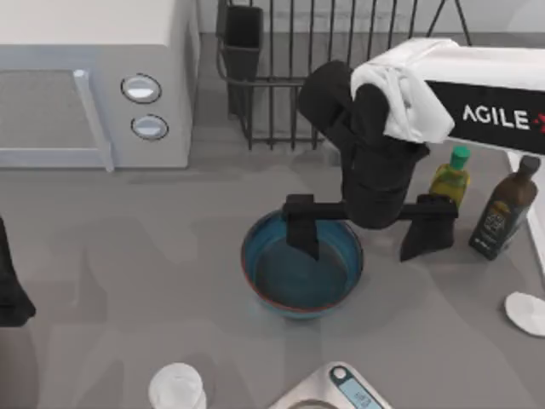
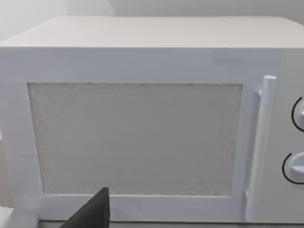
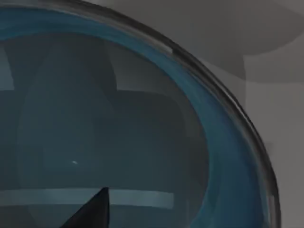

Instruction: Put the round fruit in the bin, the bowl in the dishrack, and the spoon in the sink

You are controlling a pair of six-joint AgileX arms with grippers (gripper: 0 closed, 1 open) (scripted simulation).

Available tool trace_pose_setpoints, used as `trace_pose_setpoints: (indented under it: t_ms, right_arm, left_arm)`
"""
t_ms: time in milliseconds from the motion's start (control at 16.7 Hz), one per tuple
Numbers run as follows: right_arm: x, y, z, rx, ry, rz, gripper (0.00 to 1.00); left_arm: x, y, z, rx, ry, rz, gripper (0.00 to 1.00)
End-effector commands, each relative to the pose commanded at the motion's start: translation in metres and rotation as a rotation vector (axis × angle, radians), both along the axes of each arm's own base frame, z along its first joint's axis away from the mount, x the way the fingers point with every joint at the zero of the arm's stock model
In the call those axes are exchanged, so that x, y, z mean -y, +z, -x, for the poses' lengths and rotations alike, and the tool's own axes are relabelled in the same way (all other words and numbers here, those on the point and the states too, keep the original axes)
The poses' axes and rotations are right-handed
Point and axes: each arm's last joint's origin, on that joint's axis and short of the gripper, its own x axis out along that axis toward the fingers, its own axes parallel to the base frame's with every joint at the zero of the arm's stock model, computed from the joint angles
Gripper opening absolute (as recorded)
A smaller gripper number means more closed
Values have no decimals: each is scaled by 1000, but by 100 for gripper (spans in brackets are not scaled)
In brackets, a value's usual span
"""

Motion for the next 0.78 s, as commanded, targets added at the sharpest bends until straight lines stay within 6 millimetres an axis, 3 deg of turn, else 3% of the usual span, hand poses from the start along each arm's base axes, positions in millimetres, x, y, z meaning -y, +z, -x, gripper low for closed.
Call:
trace_pose_setpoints:
  t_ms: [120, 360, 780]
  right_arm:
    - [2, -15, 1, -8, 0, 6, 100]
    - [2, -18, 2, -10, -1, 8, 100]
    - [2, -18, 2, -10, -1, 8, 47]
  left_arm:
    - [0, 0, 0, 0, 0, 0, 100]
    - [0, 0, 0, 0, 0, 0, 100]
    - [0, 0, 0, 0, 0, 0, 100]
